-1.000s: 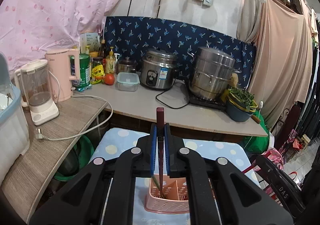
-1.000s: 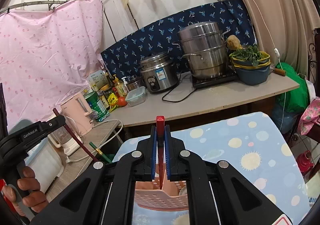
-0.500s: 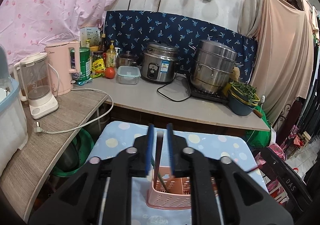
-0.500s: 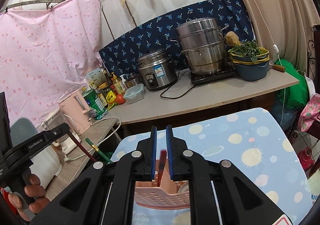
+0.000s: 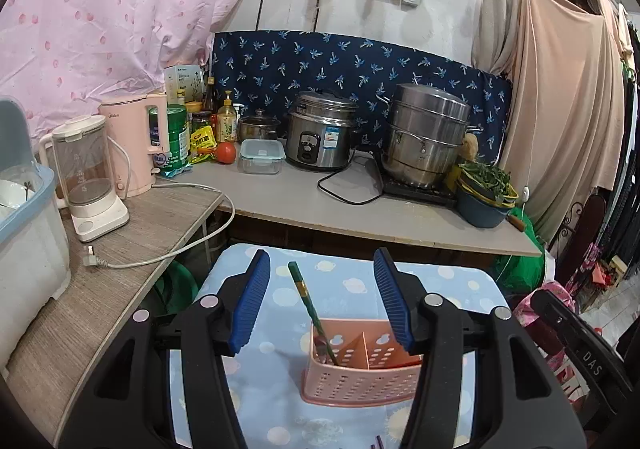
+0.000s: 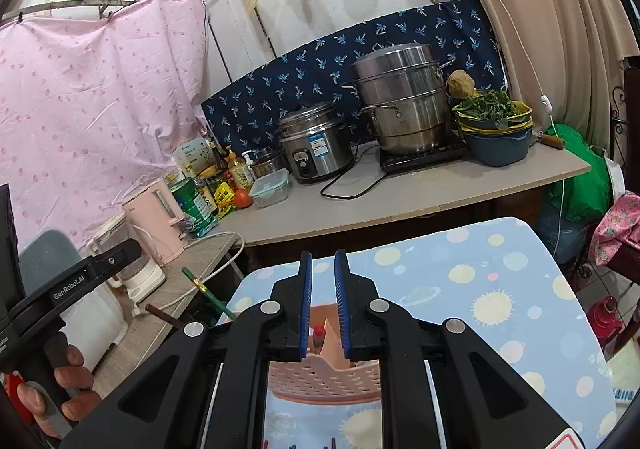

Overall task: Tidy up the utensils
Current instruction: 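Open both tools to release the chopsticks into the basket, then withdraw both open tools from the basket back toward the table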

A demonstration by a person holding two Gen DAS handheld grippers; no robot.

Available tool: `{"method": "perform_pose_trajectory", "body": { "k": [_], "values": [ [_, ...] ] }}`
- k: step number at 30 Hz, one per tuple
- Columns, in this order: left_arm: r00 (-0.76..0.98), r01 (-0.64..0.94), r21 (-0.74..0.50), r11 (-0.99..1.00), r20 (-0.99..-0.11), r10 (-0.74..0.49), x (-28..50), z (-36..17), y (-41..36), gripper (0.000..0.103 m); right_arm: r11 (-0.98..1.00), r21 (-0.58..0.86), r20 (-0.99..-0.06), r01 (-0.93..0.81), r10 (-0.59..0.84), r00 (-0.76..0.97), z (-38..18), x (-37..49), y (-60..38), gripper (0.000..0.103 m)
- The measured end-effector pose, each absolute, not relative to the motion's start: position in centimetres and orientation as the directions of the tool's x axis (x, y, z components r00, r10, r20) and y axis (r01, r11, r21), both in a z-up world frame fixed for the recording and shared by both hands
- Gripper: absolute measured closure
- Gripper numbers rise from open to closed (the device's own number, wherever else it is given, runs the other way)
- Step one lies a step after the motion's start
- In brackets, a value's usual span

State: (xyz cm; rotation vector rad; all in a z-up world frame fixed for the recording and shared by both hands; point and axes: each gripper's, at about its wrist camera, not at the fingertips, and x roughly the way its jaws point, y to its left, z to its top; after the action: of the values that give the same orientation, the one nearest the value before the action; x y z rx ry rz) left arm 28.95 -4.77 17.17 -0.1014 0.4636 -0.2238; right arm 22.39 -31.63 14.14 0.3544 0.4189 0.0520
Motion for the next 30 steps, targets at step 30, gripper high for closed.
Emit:
{"method": "perform_pose_trajectory", "body": {
  "k": [30],
  "values": [
    [0.765,0.169,0.036,0.985,-0.634,-0.108,16.2,6.9,-3.5,0.048,0.973,0.229,-0.586,0.021,0.121,0.801,5.6,8.2,-27.7,0.079]
  ]
}}
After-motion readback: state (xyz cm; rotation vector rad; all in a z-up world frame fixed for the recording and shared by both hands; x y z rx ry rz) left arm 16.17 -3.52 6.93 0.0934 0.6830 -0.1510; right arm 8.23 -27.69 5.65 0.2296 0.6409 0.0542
